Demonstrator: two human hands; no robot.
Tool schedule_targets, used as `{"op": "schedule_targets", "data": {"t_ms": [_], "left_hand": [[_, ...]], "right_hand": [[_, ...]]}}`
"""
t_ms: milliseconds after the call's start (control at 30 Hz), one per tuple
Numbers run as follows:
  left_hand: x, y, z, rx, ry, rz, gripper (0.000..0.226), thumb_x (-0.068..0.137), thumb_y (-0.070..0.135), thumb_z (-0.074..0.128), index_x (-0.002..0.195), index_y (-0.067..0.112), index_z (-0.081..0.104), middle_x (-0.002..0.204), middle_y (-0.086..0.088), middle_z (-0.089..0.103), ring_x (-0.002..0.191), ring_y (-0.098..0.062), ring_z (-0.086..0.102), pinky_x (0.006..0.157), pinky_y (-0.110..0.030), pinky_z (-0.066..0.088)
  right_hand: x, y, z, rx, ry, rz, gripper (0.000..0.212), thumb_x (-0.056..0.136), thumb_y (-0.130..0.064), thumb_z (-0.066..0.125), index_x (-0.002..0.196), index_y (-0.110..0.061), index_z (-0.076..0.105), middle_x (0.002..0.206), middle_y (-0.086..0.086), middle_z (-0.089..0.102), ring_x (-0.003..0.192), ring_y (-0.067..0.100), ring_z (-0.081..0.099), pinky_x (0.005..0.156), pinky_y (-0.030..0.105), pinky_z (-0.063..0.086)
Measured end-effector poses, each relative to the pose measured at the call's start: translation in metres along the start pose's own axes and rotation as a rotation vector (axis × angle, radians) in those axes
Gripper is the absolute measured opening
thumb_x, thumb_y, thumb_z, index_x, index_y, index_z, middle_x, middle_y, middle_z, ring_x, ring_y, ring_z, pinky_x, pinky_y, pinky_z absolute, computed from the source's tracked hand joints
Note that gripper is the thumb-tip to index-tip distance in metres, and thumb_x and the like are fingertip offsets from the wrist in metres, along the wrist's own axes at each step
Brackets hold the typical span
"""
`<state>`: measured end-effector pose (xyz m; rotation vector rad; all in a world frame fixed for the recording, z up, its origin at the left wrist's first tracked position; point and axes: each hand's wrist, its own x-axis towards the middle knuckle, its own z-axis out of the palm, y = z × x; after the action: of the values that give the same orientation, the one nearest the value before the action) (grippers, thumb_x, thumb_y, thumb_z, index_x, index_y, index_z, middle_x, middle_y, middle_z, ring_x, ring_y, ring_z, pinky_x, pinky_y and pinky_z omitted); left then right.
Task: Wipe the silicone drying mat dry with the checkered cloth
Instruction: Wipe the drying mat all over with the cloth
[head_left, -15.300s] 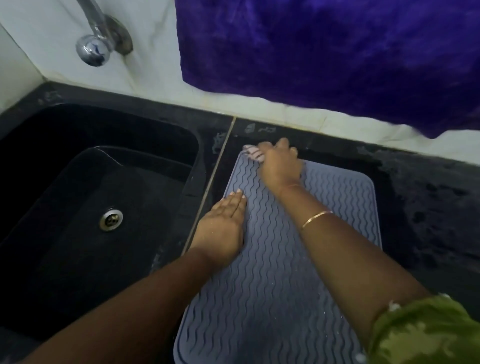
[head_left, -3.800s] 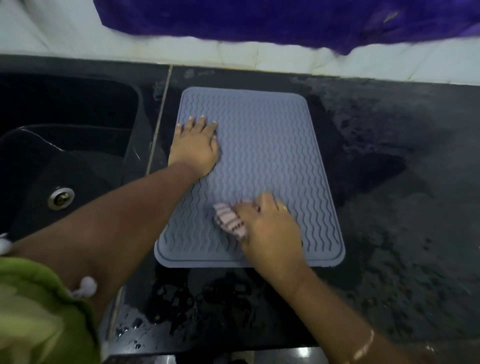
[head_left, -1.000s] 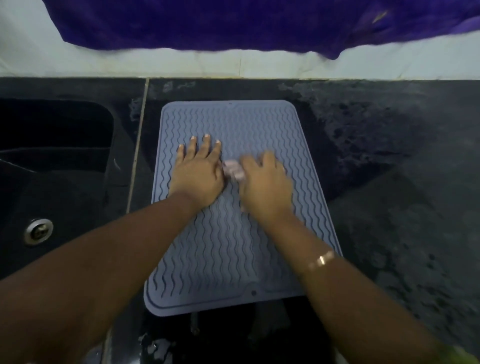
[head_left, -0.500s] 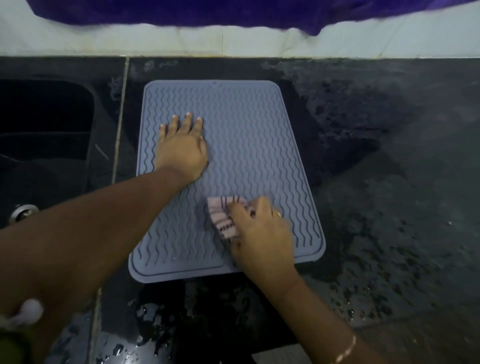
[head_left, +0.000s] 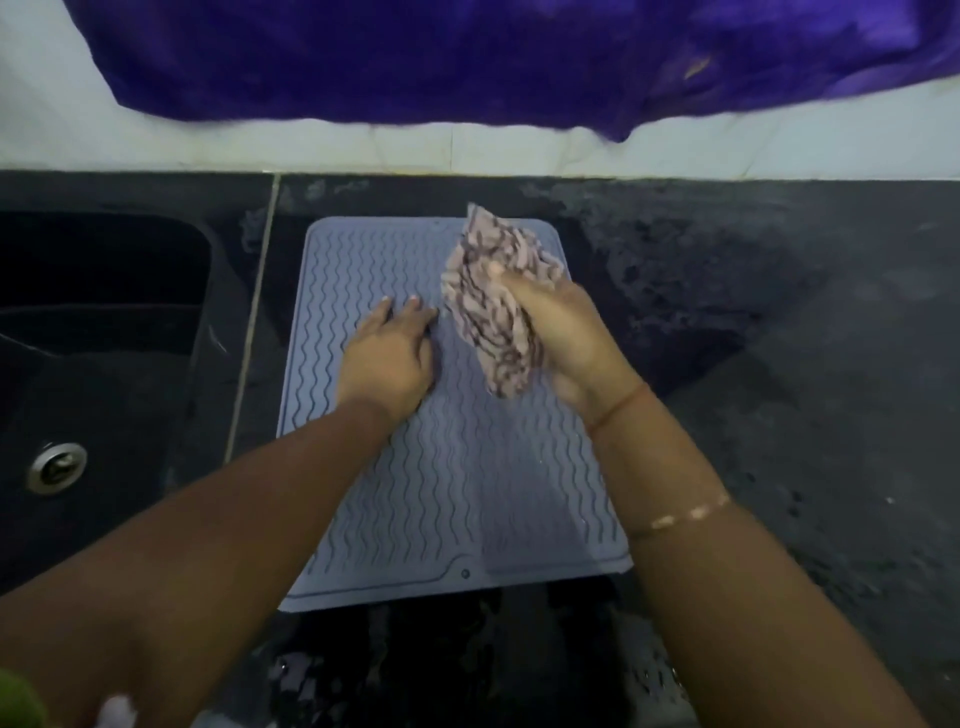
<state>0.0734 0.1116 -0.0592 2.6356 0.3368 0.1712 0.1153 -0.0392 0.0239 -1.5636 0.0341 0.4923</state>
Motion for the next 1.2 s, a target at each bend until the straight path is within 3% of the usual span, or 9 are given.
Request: {"op": "schedule_targets", "data": {"t_ms": [167,233,333,400,600,800,1033,1133,1200], "left_hand": [[0.000,0.003,-0.001,0.009,0.026,0.004,0.045,0.092,0.015,0.041,0.137,0.012,0.042,0.143,-0.013,0.045,0.139,-0.031,0.029,0.112,-0.039,0.024],[0.001,0.001,0.000,0.008,0.021,-0.005,0.049,0.093,0.018,0.040,0.142,0.014,0.036,0.146,-0.011,0.041,0.140,-0.029,0.026,0.115,-0.041,0.020],[0.005,-0.001,0.003,0.065,0.013,-0.005,0.049,0.097,0.024,0.036,0.144,0.013,0.031,0.152,-0.008,0.033,0.144,-0.023,0.019,0.119,-0.039,0.005],[0.006,-0.002,0.005,0.103,0.010,-0.023,0.050,0.098,0.026,0.031,0.146,0.013,0.026,0.155,-0.005,0.025,0.145,-0.020,0.013,0.119,-0.037,0.000],[0.007,-0.005,0.008,0.155,-0.013,-0.023,0.054,0.098,0.033,0.021,0.149,0.013,0.018,0.158,-0.003,0.015,0.146,-0.019,0.006,0.118,-0.034,-0.004],[0.009,-0.004,0.006,0.172,-0.019,-0.029,0.053,0.099,0.031,0.019,0.149,0.012,0.017,0.158,-0.003,0.014,0.146,-0.019,0.006,0.117,-0.033,-0.006],[0.009,-0.001,0.004,0.187,-0.022,-0.049,0.051,0.100,0.027,0.024,0.149,0.013,0.016,0.158,-0.003,0.013,0.146,-0.019,0.006,0.116,-0.031,-0.007],[0.010,0.000,0.004,0.205,-0.024,-0.048,0.051,0.100,0.027,0.021,0.149,0.012,0.017,0.158,-0.003,0.014,0.146,-0.020,0.006,0.117,-0.032,-0.006],[0.009,0.000,0.004,0.204,-0.025,-0.046,0.056,0.096,0.030,0.015,0.148,0.012,0.019,0.158,-0.004,0.015,0.146,-0.020,0.008,0.116,-0.032,-0.006]], "right_hand": [[0.054,0.000,0.021,-0.516,0.305,-0.250,0.055,0.090,-0.033,0.058,0.137,-0.008,0.043,0.139,0.014,0.041,0.125,0.027,0.044,0.105,0.035,0.036],[0.052,0.015,0.035,-0.743,0.232,-0.408,0.055,0.091,-0.042,0.051,0.140,-0.019,0.039,0.143,0.014,0.034,0.130,0.031,0.035,0.108,0.042,0.030],[0.052,0.049,0.045,-1.228,0.101,-0.360,0.055,0.091,-0.042,0.045,0.142,-0.033,0.030,0.151,0.014,0.018,0.138,0.038,0.015,0.109,0.059,0.018],[0.061,0.060,0.039,-1.374,0.195,-0.350,0.054,0.093,-0.036,0.043,0.144,-0.034,0.026,0.147,0.016,0.024,0.132,0.041,0.024,0.104,0.058,0.023],[0.124,0.040,0.047,-1.377,0.312,-0.313,0.053,0.094,-0.020,0.044,0.144,-0.031,0.028,0.136,0.018,0.034,0.121,0.041,0.036,0.100,0.054,0.028],[0.182,0.001,0.021,-1.257,0.136,-0.252,0.053,0.091,-0.024,0.051,0.141,-0.029,0.036,0.134,0.017,0.038,0.119,0.041,0.042,0.100,0.050,0.036],[0.033,0.036,0.009,-1.384,0.006,-0.363,0.043,0.088,-0.025,0.054,0.129,-0.028,0.046,0.127,0.010,0.043,0.110,0.035,0.051,0.091,0.046,0.043],[0.012,0.047,0.020,-1.519,0.092,-0.304,0.051,0.089,-0.039,0.055,0.133,-0.024,0.034,0.131,0.011,0.038,0.114,0.035,0.047,0.090,0.048,0.037],[0.031,0.050,0.026,-1.463,0.197,-0.316,0.051,0.090,-0.031,0.054,0.135,-0.025,0.030,0.126,0.014,0.041,0.112,0.036,0.046,0.087,0.047,0.039]]}}
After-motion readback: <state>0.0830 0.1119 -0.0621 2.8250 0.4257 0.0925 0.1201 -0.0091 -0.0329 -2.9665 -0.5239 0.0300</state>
